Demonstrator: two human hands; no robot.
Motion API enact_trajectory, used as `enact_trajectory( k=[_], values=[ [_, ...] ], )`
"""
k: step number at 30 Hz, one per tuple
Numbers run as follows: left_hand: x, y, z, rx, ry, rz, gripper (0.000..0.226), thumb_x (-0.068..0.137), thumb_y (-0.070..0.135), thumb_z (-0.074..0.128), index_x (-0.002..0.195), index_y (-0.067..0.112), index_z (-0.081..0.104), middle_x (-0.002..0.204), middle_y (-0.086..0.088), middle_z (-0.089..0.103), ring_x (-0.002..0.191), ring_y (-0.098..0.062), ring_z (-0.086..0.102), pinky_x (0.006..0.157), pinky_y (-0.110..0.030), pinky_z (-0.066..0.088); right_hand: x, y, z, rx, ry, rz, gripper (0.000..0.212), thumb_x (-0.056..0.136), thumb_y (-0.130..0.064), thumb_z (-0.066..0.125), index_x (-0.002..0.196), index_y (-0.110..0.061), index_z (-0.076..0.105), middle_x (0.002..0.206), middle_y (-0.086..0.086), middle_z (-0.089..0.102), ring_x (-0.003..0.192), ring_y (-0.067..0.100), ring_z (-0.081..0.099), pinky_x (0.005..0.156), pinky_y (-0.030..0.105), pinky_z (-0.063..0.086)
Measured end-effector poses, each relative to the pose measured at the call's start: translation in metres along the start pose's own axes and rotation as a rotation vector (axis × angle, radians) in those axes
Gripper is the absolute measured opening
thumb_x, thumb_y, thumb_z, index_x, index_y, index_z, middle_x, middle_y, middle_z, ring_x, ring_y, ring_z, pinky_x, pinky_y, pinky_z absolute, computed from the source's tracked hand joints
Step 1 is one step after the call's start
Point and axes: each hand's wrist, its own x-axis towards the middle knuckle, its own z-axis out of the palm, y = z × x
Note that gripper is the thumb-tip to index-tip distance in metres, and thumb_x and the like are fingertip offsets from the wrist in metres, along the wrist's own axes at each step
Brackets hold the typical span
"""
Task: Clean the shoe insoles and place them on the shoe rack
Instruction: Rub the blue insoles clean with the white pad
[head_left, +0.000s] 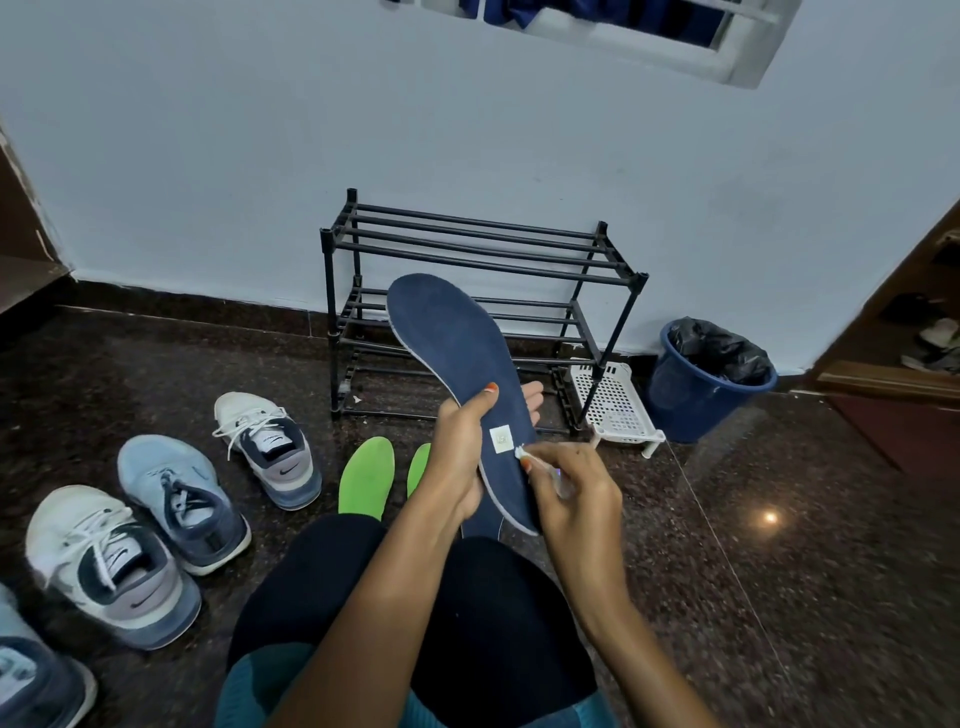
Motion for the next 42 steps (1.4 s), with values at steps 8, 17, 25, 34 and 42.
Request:
enact_trajectory(
  k=[8,17,25,34,42],
  values=[
    [-0.004,0.004,0.001,-0.071,-0.150,-0.145,0.040,0.098,0.032,0.039,0.098,0.007,0.070,0.106,-0.005,0.071,0.103,-0.011,0.063,0.085,-0.024,0.050,0.010,-0.011,0.002,0.078,0.086,0.087,0.010,0.081,-0.005,0.066,0.087,-0.012,0.071,0.086,0.003,0.065,0.084,0.004,0.058,0.072,0.010,0.043],
    [-0.001,0.007,-0.003,-0.276,-0.155,-0.113,0.067,0.097,0.059,0.024,0.096,0.008,0.067,0.082,-0.013,0.070,0.060,-0.018,0.062,0.061,-0.028,0.054,0.007,-0.016,0.004,-0.034,-0.165,-0.059,0.027,0.080,0.002,0.064,0.101,-0.012,0.071,0.089,0.002,0.059,0.088,0.018,0.057,0.075,0.014,0.043],
    [-0.002,0.006,-0.002,-0.167,-0.213,-0.118,0.063,0.097,0.058,0.016,0.122,0.013,0.052,0.098,-0.012,0.073,0.084,-0.020,0.071,0.070,-0.029,0.059,0.017,-0.016,0.010,-0.102,0.013,-0.122,0.017,0.078,0.004,0.063,0.092,-0.003,0.071,0.083,0.000,0.053,0.076,0.006,0.052,0.072,-0.001,0.034],
    [0.001,0.005,-0.006,-0.160,-0.137,-0.067,0.062,0.100,0.053,0.016,0.117,0.008,0.055,0.097,-0.011,0.073,0.087,-0.018,0.070,0.080,-0.026,0.055,0.002,-0.022,0.014,-0.038,-0.056,-0.105,0.017,0.080,0.003,0.063,0.094,-0.003,0.071,0.083,0.003,0.054,0.075,-0.002,0.055,0.071,0.000,0.037],
    [-0.002,0.004,0.000,-0.118,-0.167,-0.124,0.064,0.099,0.054,0.016,0.112,0.009,0.059,0.093,-0.007,0.073,0.079,-0.015,0.070,0.067,-0.025,0.058,0.020,-0.017,0.014,-0.194,0.010,-0.132,0.013,0.082,0.002,0.061,0.093,-0.001,0.069,0.085,0.006,0.053,0.079,0.022,0.055,0.071,0.013,0.037]
  ],
)
